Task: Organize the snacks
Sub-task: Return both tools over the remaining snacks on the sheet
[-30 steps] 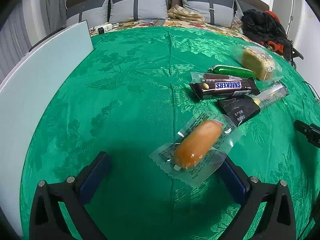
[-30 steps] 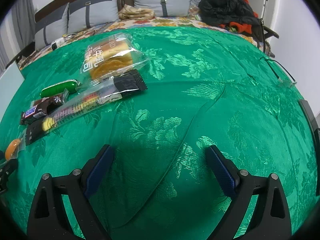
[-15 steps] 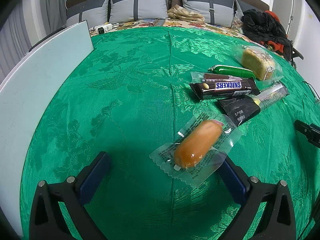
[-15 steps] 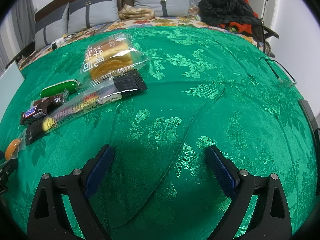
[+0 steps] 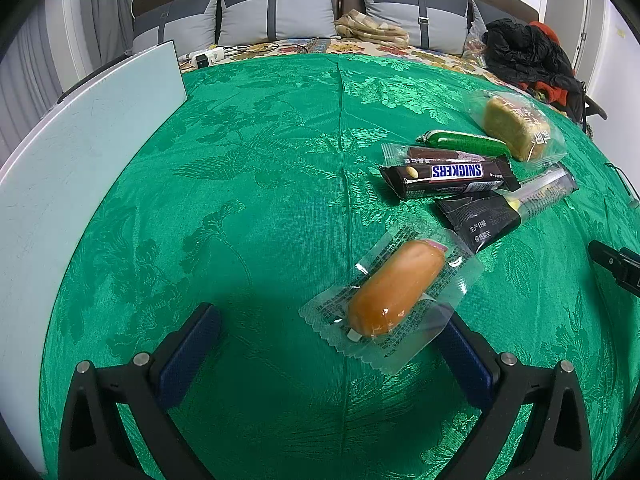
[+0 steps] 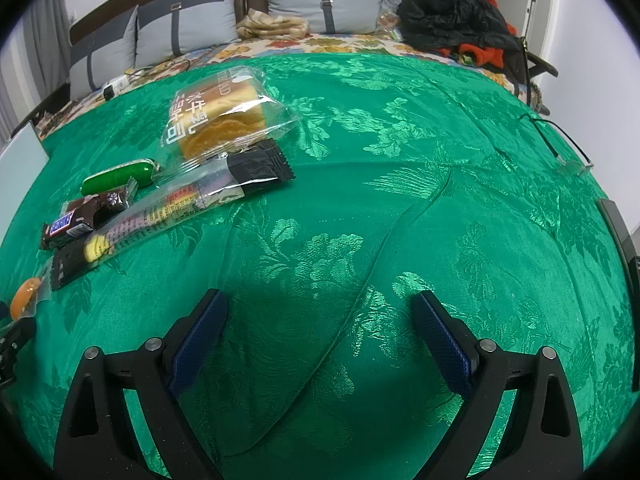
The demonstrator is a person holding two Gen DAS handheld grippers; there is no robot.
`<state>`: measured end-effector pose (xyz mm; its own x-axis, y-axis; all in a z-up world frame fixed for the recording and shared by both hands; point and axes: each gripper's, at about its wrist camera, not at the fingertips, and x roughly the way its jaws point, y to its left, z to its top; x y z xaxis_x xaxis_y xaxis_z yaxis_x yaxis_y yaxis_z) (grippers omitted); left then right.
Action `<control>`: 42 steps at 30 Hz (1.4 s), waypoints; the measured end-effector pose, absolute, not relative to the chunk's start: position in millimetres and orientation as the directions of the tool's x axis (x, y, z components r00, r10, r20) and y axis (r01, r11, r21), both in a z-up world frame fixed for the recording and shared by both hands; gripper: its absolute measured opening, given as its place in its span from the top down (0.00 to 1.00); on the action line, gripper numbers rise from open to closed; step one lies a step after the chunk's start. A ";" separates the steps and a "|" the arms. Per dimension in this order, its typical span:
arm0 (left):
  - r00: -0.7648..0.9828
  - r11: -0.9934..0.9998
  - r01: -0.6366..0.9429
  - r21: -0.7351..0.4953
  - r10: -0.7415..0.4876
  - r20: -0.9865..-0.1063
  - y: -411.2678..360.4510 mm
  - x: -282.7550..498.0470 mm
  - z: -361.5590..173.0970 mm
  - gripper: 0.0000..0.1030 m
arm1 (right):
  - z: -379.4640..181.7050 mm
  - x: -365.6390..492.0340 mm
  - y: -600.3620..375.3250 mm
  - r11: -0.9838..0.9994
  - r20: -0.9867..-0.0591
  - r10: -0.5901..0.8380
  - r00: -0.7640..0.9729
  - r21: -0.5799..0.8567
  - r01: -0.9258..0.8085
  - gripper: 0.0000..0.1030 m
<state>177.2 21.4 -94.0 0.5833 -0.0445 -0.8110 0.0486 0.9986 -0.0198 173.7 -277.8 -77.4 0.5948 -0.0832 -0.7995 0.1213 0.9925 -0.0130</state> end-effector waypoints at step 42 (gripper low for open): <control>0.583 0.999 0.049 -0.020 -0.045 -0.811 21.3 177.9 -94.4 0.00 | -78.4 173.2 -279.5 0.991 -0.800 -0.090 0.594 -0.014 0.132 0.06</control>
